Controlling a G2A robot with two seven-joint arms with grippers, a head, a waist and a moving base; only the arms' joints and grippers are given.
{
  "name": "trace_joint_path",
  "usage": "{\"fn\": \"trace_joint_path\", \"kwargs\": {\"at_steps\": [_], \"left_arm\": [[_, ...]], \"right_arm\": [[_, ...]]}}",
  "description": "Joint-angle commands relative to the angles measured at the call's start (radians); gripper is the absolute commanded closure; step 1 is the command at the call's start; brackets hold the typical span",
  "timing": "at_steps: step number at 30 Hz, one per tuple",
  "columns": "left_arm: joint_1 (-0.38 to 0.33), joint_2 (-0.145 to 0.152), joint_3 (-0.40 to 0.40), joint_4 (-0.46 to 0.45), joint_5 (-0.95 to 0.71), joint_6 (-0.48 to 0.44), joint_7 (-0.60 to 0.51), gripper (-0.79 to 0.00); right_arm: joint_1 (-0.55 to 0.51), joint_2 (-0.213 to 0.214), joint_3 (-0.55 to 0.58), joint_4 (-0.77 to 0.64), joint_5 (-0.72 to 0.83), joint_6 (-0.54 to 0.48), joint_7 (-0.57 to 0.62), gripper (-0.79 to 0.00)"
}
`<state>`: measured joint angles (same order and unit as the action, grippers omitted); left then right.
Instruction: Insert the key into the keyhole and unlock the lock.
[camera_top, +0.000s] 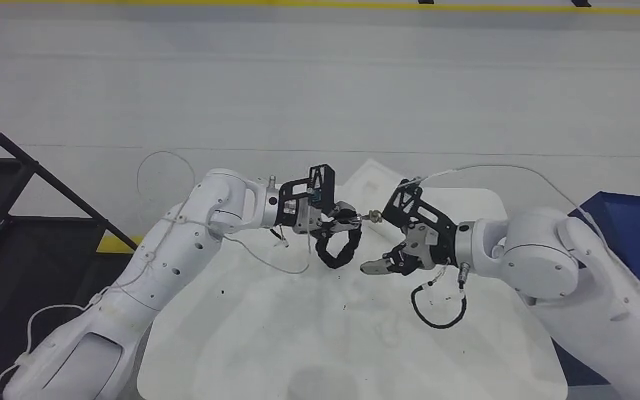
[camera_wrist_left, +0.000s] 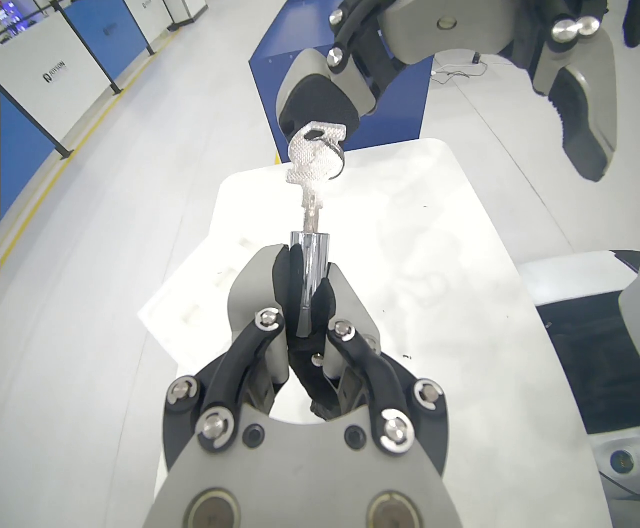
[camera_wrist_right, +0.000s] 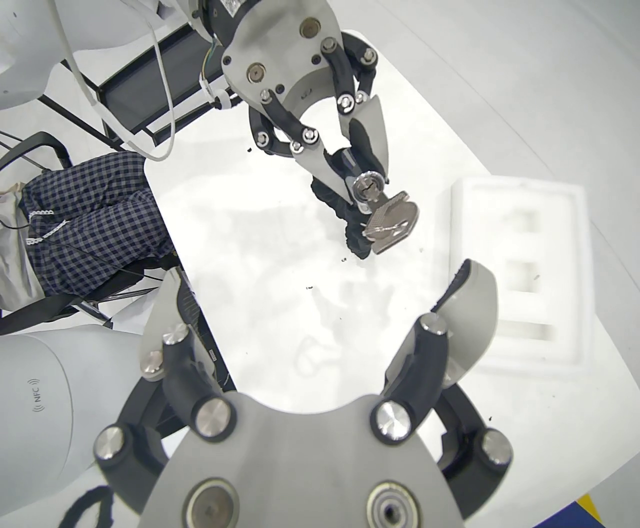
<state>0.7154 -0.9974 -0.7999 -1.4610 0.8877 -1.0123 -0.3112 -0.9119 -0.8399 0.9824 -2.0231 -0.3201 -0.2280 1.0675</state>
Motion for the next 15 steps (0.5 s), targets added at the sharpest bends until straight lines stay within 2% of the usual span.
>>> {"fn": "trace_joint_path", "kwargs": {"at_steps": [1,3,6,10,13,15], "left_arm": [[-0.012,0.003,0.024,0.010,-0.051,0.000,-0.025,0.000],[-0.029,0.006,0.047,0.010,-0.071,0.000,-0.064,0.000],[-0.047,0.011,0.072,0.011,-0.114,0.000,-0.087,0.000],[-0.066,0.018,0.113,-0.002,-0.150,0.000,-0.123,0.000],[-0.083,0.025,0.134,-0.004,-0.173,0.000,-0.141,0.000],[-0.091,0.029,0.144,-0.004,-0.187,0.000,-0.146,0.000]], "right_arm": [[0.007,0.003,0.005,0.003,-0.010,-0.046,0.045,-0.785],[0.023,0.006,0.014,0.003,-0.033,-0.112,0.071,-0.785],[0.045,0.009,0.015,0.002,-0.088,-0.261,0.085,-0.785],[0.066,0.008,0.003,0.015,-0.156,-0.483,0.021,-0.785],[0.070,0.006,-0.010,0.026,-0.251,-0.574,-0.050,-0.785],[0.069,0.006,-0.018,0.027,-0.310,-0.600,-0.075,-0.785]]}}
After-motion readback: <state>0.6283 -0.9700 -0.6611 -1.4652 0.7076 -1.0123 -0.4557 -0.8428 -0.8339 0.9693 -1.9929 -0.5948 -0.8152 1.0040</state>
